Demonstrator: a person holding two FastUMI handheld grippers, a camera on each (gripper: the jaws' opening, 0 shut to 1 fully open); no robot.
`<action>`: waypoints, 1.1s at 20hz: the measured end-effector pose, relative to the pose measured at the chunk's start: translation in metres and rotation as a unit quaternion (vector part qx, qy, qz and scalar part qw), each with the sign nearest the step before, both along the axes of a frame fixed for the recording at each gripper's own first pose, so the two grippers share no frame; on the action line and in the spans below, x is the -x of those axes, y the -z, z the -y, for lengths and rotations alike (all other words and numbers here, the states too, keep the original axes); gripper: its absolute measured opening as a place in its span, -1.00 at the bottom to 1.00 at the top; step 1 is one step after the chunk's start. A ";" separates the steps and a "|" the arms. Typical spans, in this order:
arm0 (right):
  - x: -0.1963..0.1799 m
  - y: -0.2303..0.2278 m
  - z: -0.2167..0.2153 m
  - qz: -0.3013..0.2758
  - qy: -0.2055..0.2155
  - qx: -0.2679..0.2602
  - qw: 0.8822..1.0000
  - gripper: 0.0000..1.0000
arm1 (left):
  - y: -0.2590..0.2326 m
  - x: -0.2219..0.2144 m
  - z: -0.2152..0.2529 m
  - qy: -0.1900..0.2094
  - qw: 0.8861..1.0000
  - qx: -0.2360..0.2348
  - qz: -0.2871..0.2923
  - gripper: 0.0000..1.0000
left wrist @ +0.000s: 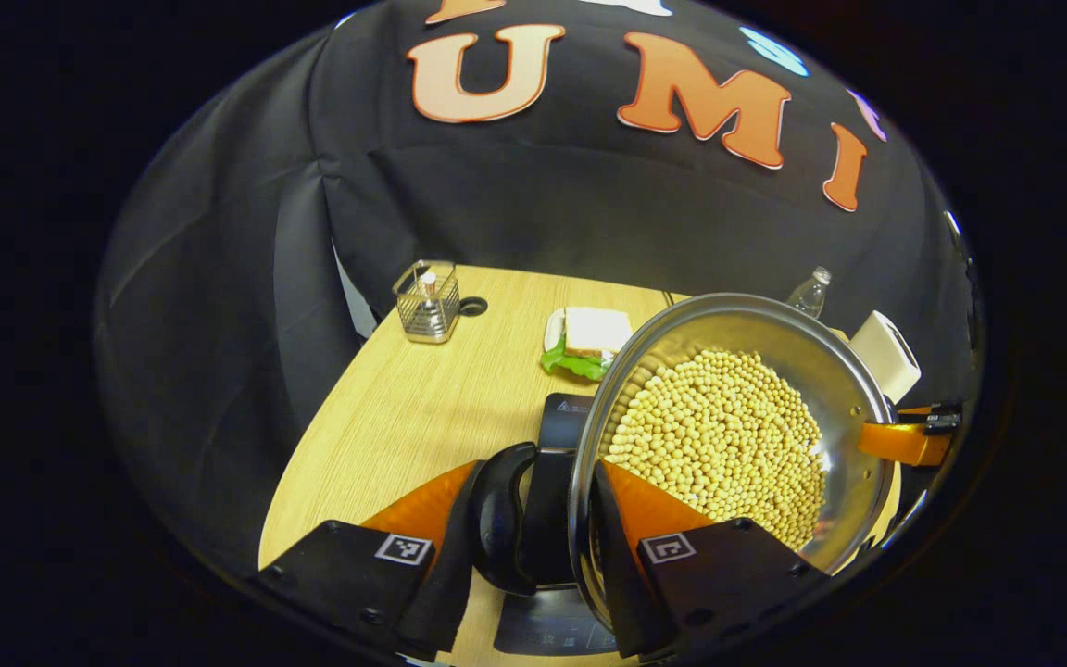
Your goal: First push the handle of the pot to place it horizontally, then grasp the pot with both hands and set it on the induction cooktop.
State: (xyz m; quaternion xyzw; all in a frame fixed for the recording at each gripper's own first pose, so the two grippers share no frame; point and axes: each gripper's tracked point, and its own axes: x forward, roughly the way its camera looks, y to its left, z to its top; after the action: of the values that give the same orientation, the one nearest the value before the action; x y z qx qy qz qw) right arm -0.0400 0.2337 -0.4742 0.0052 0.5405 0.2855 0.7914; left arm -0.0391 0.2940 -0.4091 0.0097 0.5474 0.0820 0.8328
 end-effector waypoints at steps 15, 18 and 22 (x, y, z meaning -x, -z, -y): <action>0.012 -0.017 0.009 -0.070 0.065 0.026 0.995 0.05 | 0.030 -0.036 0.005 0.053 0.996 0.019 -0.076 0.36; 0.009 -0.019 0.015 -0.064 0.073 0.027 0.995 0.05 | 0.034 -0.036 0.009 0.064 0.995 0.019 -0.074 0.36; 0.008 -0.023 0.018 -0.060 0.081 0.018 0.995 0.07 | 0.037 -0.034 0.009 0.068 0.995 0.013 -0.074 0.42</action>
State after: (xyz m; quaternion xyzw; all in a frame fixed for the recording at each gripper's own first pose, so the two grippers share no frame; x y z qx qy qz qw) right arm -0.0483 0.2160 -0.4507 0.0520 0.5898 0.2101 0.7780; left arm -0.0053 0.2853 -0.4462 0.0425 0.6069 0.0168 0.7935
